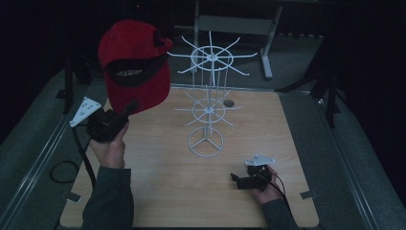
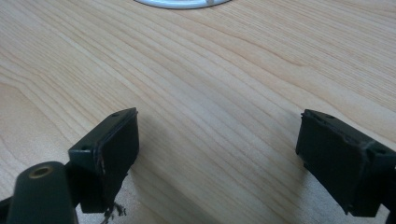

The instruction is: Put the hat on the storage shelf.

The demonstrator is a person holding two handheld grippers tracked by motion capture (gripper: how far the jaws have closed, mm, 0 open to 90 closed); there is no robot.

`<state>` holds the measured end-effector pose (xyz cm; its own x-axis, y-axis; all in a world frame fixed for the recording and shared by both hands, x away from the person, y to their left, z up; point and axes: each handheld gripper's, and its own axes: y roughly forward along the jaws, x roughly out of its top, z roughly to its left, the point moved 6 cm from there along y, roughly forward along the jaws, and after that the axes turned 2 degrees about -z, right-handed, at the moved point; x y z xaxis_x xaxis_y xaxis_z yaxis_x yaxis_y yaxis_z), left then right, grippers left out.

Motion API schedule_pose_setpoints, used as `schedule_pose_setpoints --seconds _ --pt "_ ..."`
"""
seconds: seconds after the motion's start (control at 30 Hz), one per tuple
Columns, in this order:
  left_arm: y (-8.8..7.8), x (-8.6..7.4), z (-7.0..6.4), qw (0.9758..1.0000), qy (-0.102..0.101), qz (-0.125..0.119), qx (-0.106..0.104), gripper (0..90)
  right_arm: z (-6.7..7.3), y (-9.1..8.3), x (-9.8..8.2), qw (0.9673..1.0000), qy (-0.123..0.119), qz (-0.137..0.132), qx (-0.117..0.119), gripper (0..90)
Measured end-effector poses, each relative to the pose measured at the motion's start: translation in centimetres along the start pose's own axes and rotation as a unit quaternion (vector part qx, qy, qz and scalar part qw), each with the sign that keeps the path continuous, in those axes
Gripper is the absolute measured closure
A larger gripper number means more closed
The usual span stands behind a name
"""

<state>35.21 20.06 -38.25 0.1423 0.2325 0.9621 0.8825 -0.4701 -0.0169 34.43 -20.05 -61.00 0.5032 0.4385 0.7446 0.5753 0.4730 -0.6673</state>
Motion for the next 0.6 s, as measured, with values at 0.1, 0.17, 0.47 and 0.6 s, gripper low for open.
schedule_pose_setpoints --seconds 0.1,0.17,0.47,0.6 --pt "-0.1 0.2 -0.2 1.0000 0.003 -0.001 -0.002 85.2 0.0 0.0 0.0 1.0000 0.000 0.000 0.000 13.1" --pt "-0.2 0.3 -0.3 1.0000 0.005 -0.002 -0.003 85.1 0.0 0.0 0.0 1.0000 0.000 0.000 0.000 13.1" --pt "-0.8 0.7 -0.9 0.9999 0.009 -0.008 -0.010 85.1 0.0 0.0 0.0 1.0000 0.000 0.000 0.000 13.1" --pt "-1.0 0.9 -1.2 0.9998 0.010 -0.013 -0.014 85.2 0.0 0.0 0.0 1.0000 0.000 0.000 0.000 13.1"
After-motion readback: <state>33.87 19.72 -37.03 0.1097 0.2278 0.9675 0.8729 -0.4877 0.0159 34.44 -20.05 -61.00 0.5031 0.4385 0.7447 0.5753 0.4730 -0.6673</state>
